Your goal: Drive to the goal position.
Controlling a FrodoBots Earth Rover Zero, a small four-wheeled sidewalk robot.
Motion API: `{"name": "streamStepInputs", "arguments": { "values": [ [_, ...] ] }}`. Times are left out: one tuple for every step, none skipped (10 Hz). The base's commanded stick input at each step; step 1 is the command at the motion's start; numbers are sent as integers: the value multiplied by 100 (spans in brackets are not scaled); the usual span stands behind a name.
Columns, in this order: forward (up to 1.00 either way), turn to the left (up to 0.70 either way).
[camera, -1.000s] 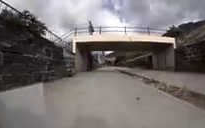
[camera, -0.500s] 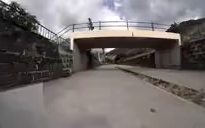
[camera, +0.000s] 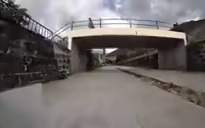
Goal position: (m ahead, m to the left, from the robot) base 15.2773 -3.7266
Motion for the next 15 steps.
{"name": "streamStepInputs", "arguments": {
  "values": [
    [100, 0],
    [100, 0],
    [100, 0],
    [100, 0],
    [100, 0],
    [100, 0],
    [100, 0],
    [100, 0],
    [100, 0],
    [100, 0],
    [100, 0],
    [100, 0],
    [100, 0],
    [100, 0],
    [100, 0]
  ]
}}
